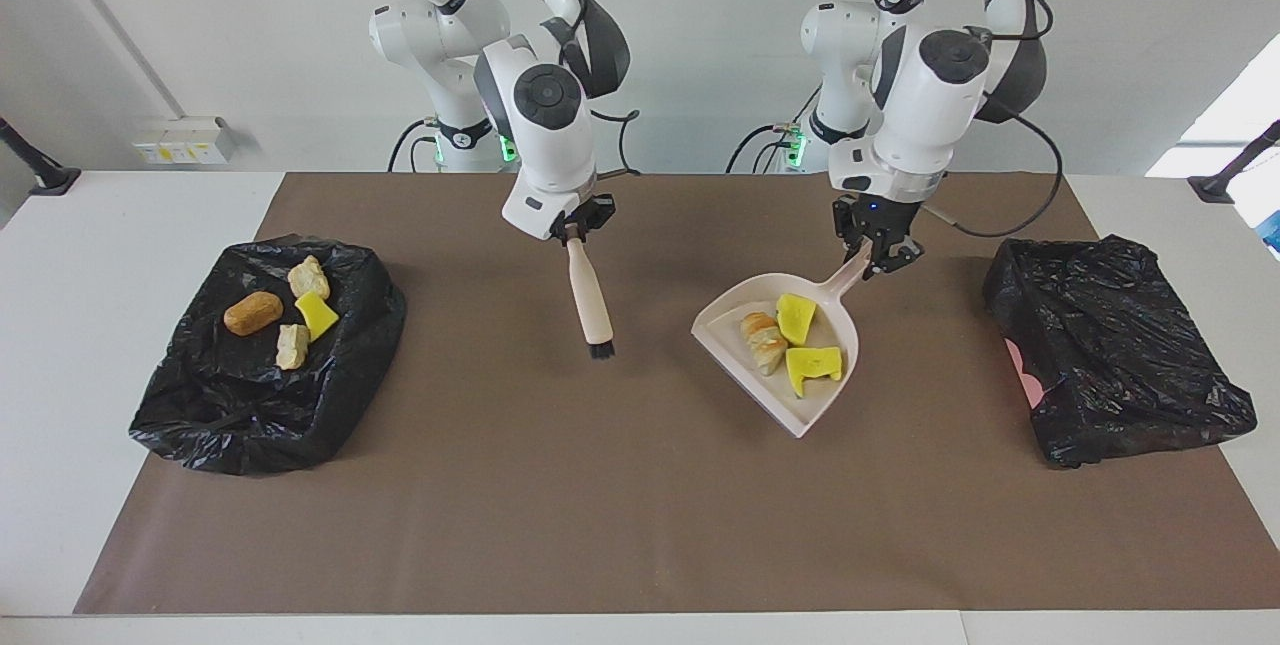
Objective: Sweep and dump trash in bin
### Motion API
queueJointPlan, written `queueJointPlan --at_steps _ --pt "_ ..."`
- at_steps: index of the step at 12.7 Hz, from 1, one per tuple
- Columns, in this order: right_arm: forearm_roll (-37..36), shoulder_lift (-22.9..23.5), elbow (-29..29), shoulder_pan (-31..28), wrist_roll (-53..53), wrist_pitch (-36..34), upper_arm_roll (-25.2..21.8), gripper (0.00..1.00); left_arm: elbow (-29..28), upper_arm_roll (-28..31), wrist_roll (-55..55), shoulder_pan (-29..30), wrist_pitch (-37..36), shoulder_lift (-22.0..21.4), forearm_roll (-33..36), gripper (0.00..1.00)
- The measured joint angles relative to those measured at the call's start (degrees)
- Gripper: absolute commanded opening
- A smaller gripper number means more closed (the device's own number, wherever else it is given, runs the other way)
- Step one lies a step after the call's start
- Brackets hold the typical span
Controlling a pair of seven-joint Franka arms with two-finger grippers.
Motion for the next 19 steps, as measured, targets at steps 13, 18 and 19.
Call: queueJointPlan --at_steps 13,18,19 --pt "0.7 5.3 -9.6 25.1 32.6 21.4 0.4 0.17 21.9 2.1 15.4 34.3 -16.7 6.5 0.4 0.0" --pt "0.9 4.8 -7.1 25.0 32.6 15.3 0.3 1.0 26.9 3.3 27.3 40.1 -16.3 11.9 8.4 0.0" --pt "0.9 4.5 -5.3 24.9 32.6 12.9 0.1 1.0 27.2 3.2 29.0 40.1 -16.2 12.3 10.4 0.0"
